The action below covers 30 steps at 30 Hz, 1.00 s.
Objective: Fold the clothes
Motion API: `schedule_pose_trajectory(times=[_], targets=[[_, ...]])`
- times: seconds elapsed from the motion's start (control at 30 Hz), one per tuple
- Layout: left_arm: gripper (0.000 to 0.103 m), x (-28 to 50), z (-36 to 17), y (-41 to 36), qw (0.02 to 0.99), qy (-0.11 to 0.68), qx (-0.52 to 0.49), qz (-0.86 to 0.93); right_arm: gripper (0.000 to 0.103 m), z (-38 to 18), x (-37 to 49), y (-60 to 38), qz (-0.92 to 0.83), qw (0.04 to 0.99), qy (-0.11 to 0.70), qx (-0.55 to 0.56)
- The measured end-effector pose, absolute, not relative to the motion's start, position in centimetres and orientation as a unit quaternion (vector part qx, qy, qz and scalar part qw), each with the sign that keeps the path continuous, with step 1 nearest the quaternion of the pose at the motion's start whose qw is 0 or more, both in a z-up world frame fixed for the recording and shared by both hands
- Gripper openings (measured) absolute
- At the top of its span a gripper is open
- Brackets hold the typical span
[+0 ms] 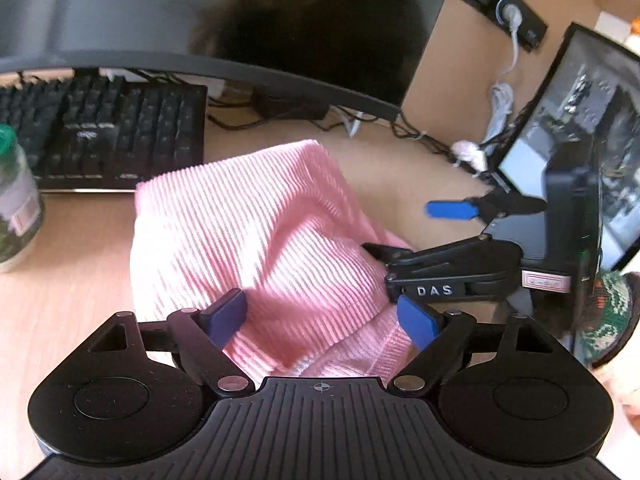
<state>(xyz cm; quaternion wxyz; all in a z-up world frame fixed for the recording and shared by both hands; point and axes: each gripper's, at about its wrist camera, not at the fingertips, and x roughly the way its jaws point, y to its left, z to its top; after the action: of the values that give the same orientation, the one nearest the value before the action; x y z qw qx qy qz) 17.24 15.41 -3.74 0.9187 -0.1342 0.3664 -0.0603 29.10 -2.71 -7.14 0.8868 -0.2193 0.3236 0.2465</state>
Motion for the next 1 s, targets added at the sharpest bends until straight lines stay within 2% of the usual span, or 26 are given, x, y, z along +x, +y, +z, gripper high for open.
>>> schedule_pose_trajectory(times=[0.1,0.13,0.17,0.37,0.43,0.5,0.77,1.0], targets=[[0.088,15.3,-3.0,13.9,0.921,0.366,-0.136,-0.004,0.091,-6.1,28.8,-5.8,0.256,0.890,0.331,-0.182],[0.092,14.2,-2.7,13.4,0.918,0.366,-0.151,0.019,0.094,-5.4,28.4,-7.1,0.274,0.888,0.331,-0.162],[0.094,12.9,-2.5,12.8,0.915,0.363,-0.169,0.041,0.102,-4.7,27.9,-8.7,0.295,0.886,0.331,-0.139],[0.099,5.8,-0.9,6.5,0.906,0.322,-0.178,0.208,0.103,-0.9,22.8,-15.4,0.412,0.855,0.311,-0.046],[0.103,3.8,-0.6,4.0,0.905,0.290,-0.180,0.253,0.103,-0.6,20.6,-16.7,0.432,0.851,0.294,-0.042],[0.103,2.7,-0.9,1.7,0.904,0.270,-0.167,0.286,0.103,-0.7,18.8,-17.6,0.439,0.854,0.276,-0.042],[0.103,2.0,0.2,-2.0,0.906,0.256,-0.146,0.303,0.103,-1.1,17.7,-18.4,0.444,0.844,0.293,-0.064],[0.103,2.1,0.5,-3.6,0.899,0.269,-0.126,0.321,0.103,-0.8,16.5,-19.8,0.453,0.852,0.254,-0.066]])
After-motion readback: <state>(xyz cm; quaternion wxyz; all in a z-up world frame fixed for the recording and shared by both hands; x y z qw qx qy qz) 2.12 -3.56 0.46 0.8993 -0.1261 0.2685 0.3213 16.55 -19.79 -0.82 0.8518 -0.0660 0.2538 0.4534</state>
